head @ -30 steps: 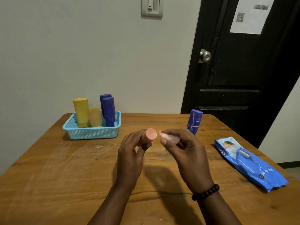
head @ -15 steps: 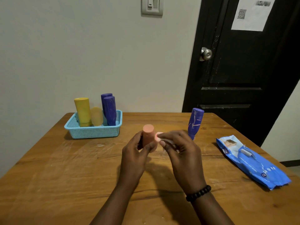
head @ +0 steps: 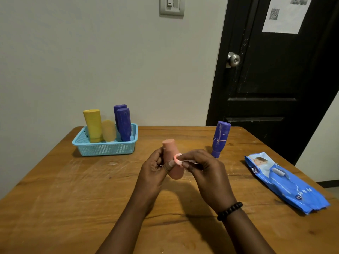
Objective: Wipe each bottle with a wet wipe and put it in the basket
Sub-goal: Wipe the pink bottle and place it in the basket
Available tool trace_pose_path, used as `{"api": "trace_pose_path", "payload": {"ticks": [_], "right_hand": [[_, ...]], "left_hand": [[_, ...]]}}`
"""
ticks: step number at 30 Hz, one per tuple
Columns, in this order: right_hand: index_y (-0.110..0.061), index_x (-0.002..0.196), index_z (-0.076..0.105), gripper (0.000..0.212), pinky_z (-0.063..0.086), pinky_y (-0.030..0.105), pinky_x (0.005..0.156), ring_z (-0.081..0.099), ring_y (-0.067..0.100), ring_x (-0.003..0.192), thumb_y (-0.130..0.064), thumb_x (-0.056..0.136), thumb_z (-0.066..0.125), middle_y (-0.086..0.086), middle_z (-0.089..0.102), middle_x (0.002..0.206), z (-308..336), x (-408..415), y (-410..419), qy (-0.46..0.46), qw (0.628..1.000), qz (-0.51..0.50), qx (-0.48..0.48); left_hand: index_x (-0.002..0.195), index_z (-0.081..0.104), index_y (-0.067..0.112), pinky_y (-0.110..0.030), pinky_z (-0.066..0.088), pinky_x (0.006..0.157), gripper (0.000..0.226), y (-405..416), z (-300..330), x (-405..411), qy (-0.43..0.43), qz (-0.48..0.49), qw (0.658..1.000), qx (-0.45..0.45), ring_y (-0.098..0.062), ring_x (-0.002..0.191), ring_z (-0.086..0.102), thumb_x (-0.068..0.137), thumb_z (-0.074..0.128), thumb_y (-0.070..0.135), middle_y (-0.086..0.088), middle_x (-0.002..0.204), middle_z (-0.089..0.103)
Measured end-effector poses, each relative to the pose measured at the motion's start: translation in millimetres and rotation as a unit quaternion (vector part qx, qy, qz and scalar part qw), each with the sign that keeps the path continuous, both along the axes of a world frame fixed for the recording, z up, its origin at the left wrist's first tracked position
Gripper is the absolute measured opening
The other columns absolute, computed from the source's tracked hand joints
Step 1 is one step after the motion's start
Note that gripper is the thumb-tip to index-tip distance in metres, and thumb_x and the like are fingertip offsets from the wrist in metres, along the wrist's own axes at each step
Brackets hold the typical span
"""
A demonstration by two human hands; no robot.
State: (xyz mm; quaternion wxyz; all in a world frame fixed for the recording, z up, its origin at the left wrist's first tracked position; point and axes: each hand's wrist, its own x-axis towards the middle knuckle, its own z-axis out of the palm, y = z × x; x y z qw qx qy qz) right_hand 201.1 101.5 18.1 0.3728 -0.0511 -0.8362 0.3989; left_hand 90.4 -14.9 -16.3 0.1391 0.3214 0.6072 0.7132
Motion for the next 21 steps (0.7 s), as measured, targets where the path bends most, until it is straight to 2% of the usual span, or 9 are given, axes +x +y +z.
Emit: {"api": "trace_pose_path", "payload": {"ticks": [3,6,8,12,14,16,18,21], "right_hand": [[-0.023,0.095,0.074,0.021,0.053,0.018,0.077,0.063,0.001,0.093,-0.005,0.085,0.068,-0.012,0.068,0.096,2.6,7.5,8.4,-0.078,0.995,0.036,-0.04],[-0.023,0.097,0.074,0.021,0.053,0.02,0.077,0.063,0.002,0.095,-0.006,0.087,0.066,-0.01,0.069,0.1,4.3,10.1,7.6,-0.064,0.992,0.035,-0.1],[-0.023,0.099,0.073,0.023,0.054,0.02,0.081,0.062,0.001,0.099,-0.005,0.087,0.065,-0.012,0.068,0.102,5.6,7.4,4.4,-0.02,0.997,-0.001,-0.077],[-0.021,0.1,0.072,0.03,0.05,0.009,0.081,0.057,-0.004,0.104,0.004,0.084,0.066,-0.014,0.062,0.107,-0.9,3.5,-8.5,0.001,1.0,-0.026,0.009],[-0.022,0.099,0.072,0.031,0.05,0.01,0.081,0.057,-0.004,0.104,0.004,0.084,0.067,-0.015,0.062,0.107,-7.5,5.4,-9.6,-0.01,0.999,-0.038,0.012],[-0.027,0.097,0.072,0.03,0.052,0.015,0.082,0.059,-0.003,0.1,0.0,0.084,0.068,-0.018,0.063,0.102,-13.8,6.9,-8.1,-0.003,0.998,-0.064,-0.001],[-0.027,0.097,0.072,0.027,0.053,0.019,0.08,0.061,0.0,0.097,-0.003,0.085,0.069,-0.017,0.065,0.099,-18.6,5.5,-12.9,0.019,0.995,-0.091,-0.021],[-0.028,0.101,0.069,0.022,0.052,0.016,0.077,0.06,0.0,0.096,-0.009,0.087,0.068,-0.015,0.064,0.1,-21.7,0.2,-28.3,0.044,0.988,-0.123,-0.077]], "left_hand": [[0.138,0.05,0.03,-0.036,0.051,0.098,0.05,-0.3,-1.5,-5.7,-0.05,0.002,0.999,0.021,-0.01,0.116,0.065,0.09,0.065,0.029,0.004,0.126,0.069],[0.14,0.047,0.029,-0.045,0.051,0.102,0.06,0.3,-1.4,-8.2,-0.079,-0.003,0.996,0.033,-0.015,0.115,0.066,0.085,0.069,0.033,0.002,0.124,0.07],[0.135,0.05,0.034,-0.043,0.053,0.099,0.056,2.1,-1.2,-6.2,-0.094,-0.012,0.995,0.043,-0.015,0.114,0.067,0.083,0.071,0.028,0.003,0.122,0.071],[0.122,0.05,0.046,-0.046,0.056,0.092,0.057,1.3,-3.0,-8.6,-0.15,-0.008,0.985,0.087,-0.02,0.111,0.069,0.078,0.074,0.021,-0.002,0.123,0.069],[0.127,0.048,0.045,-0.045,0.059,0.083,0.066,1.6,-3.4,-10.2,-0.147,0.005,0.983,0.109,-0.029,0.114,0.066,0.074,0.077,0.018,-0.012,0.132,0.061],[0.131,0.046,0.047,-0.042,0.06,0.076,0.073,2.8,-0.8,-9.9,-0.147,0.021,0.98,0.129,-0.032,0.119,0.061,0.073,0.077,0.016,-0.007,0.139,0.049],[0.128,0.049,0.043,-0.037,0.06,0.072,0.064,3.6,1.3,-9.3,-0.166,0.04,0.974,0.151,-0.029,0.117,0.06,0.076,0.074,0.014,-0.003,0.134,0.047],[0.115,0.053,0.03,-0.036,0.06,0.075,0.05,3.1,-0.8,-8.7,-0.206,0.047,0.965,0.156,-0.029,0.111,0.064,0.074,0.076,0.014,-0.009,0.128,0.052]]}}
